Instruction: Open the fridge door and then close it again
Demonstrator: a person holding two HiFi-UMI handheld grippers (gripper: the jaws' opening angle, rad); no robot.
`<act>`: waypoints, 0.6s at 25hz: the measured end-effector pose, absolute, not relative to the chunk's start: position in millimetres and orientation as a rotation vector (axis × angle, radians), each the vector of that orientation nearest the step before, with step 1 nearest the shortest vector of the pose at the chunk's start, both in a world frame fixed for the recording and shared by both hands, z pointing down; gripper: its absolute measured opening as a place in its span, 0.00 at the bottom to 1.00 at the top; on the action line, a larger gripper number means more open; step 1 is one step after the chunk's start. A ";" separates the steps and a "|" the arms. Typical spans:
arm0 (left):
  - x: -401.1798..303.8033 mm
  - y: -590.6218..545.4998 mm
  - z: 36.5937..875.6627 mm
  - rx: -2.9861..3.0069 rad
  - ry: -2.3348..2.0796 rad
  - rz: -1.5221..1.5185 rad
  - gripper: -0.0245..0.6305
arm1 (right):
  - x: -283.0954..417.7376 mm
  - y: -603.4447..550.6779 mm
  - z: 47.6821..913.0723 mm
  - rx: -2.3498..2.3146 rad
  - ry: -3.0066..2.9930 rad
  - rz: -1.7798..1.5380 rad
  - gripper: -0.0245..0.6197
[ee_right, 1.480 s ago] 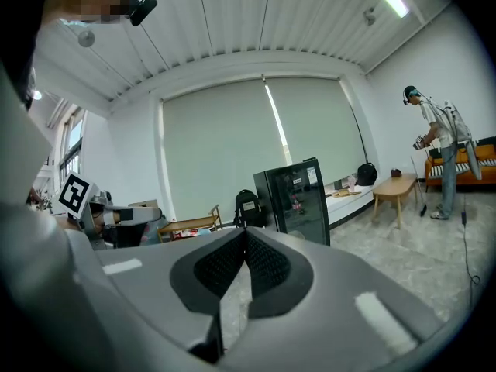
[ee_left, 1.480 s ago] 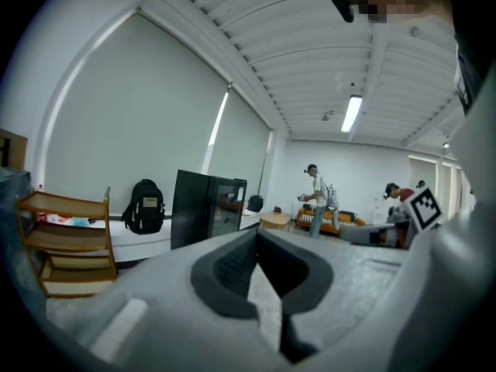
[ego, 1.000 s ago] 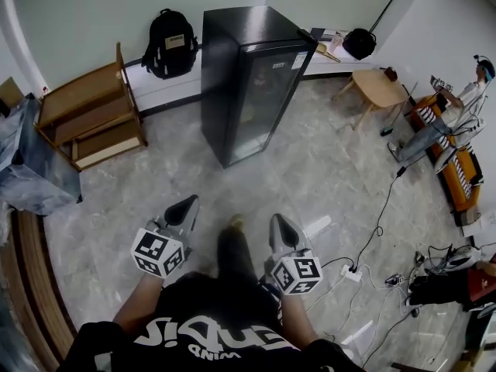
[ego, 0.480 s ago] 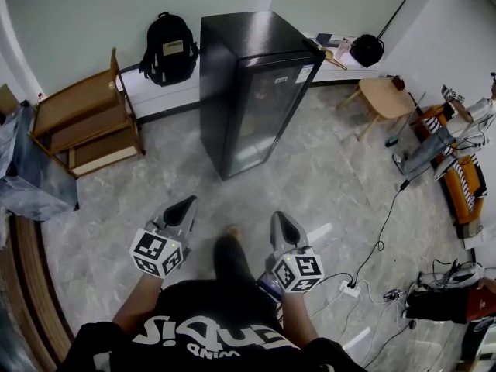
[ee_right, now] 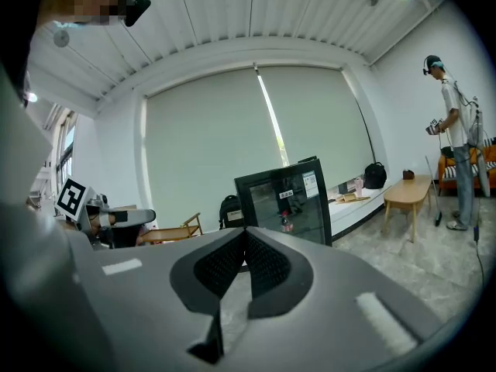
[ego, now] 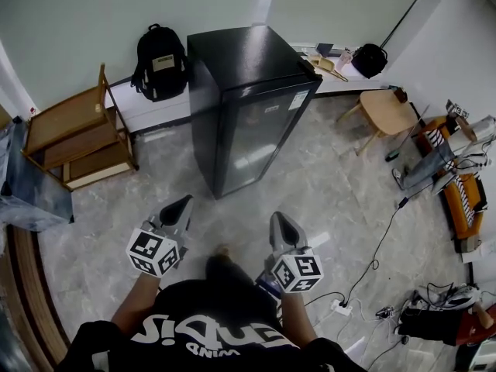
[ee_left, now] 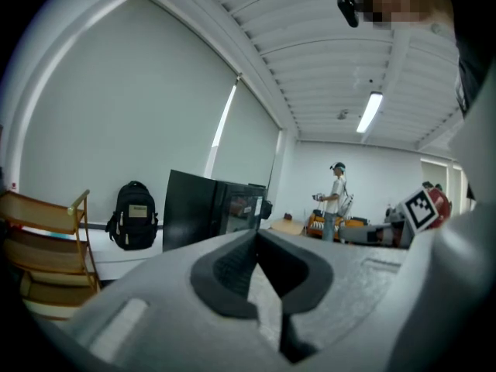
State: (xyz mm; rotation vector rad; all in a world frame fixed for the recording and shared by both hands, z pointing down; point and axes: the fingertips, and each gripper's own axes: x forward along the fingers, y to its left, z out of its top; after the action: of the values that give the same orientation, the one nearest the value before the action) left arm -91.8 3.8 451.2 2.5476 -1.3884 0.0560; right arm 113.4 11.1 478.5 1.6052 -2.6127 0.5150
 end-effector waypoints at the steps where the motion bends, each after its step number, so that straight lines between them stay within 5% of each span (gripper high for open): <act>1: -90.3 -8.3 450.1 2.544 -1.400 0.055 0.04 | 115.7 -2.6 477.5 1.595 -2.618 0.513 0.03; 15: -90.7 -104.1 433.0 2.501 -1.553 0.029 0.04 | 117.0 -110.4 469.7 1.451 -2.684 0.499 0.03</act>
State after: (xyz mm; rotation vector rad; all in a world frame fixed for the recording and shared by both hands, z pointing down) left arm -90.7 -104.1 433.0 2.5011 -1.5529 0.0289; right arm 117.0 -110.4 469.7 1.4506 -2.6836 0.4986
